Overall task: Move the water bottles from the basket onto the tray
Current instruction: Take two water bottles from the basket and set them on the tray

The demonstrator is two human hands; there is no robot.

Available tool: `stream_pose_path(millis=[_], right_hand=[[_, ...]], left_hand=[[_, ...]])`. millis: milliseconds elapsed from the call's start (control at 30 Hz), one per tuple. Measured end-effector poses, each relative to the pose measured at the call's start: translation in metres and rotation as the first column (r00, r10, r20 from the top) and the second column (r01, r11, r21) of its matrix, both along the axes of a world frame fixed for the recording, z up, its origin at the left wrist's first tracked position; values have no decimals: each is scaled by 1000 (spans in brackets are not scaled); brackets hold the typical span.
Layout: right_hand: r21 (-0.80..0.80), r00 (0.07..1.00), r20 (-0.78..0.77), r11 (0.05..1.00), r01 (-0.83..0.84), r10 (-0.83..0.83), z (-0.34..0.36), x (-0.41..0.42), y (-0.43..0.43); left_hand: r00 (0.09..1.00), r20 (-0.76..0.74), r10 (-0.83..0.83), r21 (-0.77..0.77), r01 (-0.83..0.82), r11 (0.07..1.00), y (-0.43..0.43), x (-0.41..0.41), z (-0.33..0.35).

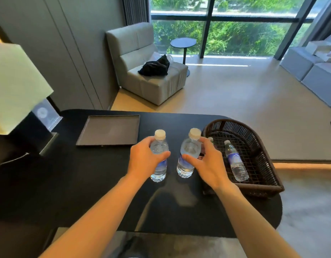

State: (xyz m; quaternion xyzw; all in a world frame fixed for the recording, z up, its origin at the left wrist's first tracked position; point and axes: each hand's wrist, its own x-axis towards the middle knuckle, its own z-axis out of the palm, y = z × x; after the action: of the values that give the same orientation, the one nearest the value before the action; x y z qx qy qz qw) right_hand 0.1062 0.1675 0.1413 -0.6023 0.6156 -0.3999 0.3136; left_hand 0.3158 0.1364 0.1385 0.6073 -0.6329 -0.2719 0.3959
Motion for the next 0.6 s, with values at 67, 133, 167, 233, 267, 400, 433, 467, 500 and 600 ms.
stream_pose_path(millis=[67, 133, 167, 233, 267, 400, 433, 467, 500, 600], right_hand=[[5, 1000, -21, 1000, -22, 22, -2, 27, -17], [20, 998, -37, 999, -42, 43, -6, 55, -36], [32, 998, -36, 998, -52, 54, -8, 69, -47], [63, 997, -20, 996, -66, 68, -13, 101, -71], [76, 997, -10, 995, -72, 73, -15, 117, -83], [104, 996, 19, 991, -86, 84, -28, 181, -136], [108, 997, 16, 991, -82, 81, -31, 198, -151], [114, 997, 10, 990, -78, 77, -35, 215, -166], [121, 997, 3, 990, -75, 75, -40, 232, -181], [134, 998, -12, 989, -66, 68, -55, 279, -225]], left_hand=[[999, 13, 47, 4, -47, 999, -8, 30, -1], [995, -4, 96, 25, -96, 995, -18, 60, -4], [993, -14, 119, 39, -118, 992, -24, 75, -6], [989, -32, 143, 49, -142, 989, -38, 106, -11], [988, -34, 150, 46, -148, 988, -46, 122, -14], [981, 22, 191, 21, -192, 981, -86, 189, -25], [979, 29, 200, 25, -201, 979, -99, 206, -27], [978, 35, 207, 29, -209, 978, -112, 222, -30], [976, 36, 215, 34, -216, 976, -125, 238, -34], [974, 29, 225, 52, -226, 973, -168, 281, -47]])
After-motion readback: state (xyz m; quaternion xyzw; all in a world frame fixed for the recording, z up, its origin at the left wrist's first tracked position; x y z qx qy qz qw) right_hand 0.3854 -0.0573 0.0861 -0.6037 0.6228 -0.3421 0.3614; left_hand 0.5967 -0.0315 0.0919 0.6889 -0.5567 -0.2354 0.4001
